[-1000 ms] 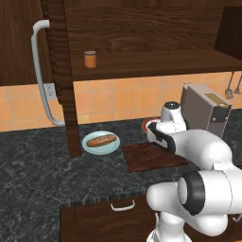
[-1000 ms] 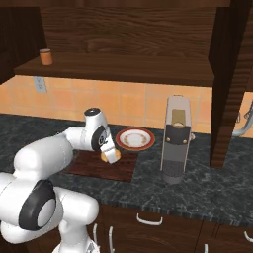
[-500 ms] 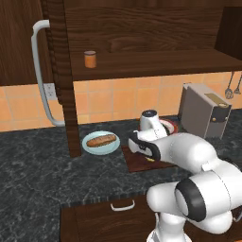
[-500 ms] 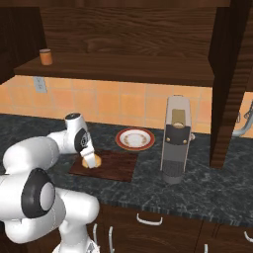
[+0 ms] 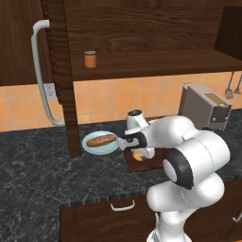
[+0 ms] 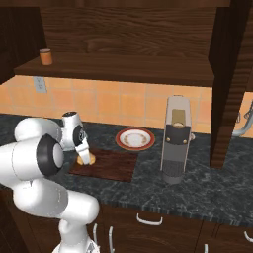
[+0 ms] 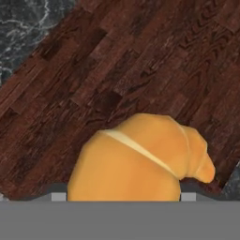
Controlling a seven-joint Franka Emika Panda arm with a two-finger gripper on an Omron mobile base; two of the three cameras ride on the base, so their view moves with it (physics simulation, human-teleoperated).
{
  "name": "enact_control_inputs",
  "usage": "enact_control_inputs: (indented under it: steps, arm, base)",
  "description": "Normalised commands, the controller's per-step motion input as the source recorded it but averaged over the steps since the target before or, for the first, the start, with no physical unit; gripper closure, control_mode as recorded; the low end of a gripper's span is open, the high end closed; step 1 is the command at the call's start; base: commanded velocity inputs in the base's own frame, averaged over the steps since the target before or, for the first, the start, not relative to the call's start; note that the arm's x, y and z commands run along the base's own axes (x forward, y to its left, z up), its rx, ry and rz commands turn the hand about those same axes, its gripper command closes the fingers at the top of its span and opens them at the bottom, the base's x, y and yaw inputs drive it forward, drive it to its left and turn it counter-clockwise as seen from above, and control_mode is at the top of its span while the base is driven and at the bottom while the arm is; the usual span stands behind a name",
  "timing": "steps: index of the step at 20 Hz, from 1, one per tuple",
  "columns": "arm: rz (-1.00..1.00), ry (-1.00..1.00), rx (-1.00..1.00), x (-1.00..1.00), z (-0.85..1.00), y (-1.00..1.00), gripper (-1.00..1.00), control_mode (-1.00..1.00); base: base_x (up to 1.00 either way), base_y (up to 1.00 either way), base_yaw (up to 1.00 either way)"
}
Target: From the different types of pastries on the counter, select a croissant and place it on the cutting board. Then retrieve a jar of jam from the cabinet and place it alongside the croissant on the cutting board.
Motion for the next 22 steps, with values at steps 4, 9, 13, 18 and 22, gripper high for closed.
enact_control_inputs:
  steps: [4,9,13,18,22]
  arm:
    - [0.02,0.00,0.00,-0.01,-0.01,0.03,-1.00,-1.00]
    - [0.01,-0.03,0.00,-0.21,0.64,-0.07,-1.00,-1.00]
    - [0.02,-0.17,0.00,-0.05,0.49,-0.23,-1.00,-1.00]
    - [0.11,-0.17,0.00,-0.22,0.93,-0.43,-1.00,-1.00]
    - [0.22,0.00,0.02,-0.11,0.54,-0.29,-1.00,-1.00]
  base:
    - [0.00,0.00,0.00]
    - [0.00,0.00,0.00]
    - [0.00,0.00,0.00]
    - [0.00,0.00,0.00]
    - [0.00,0.00,0.00]
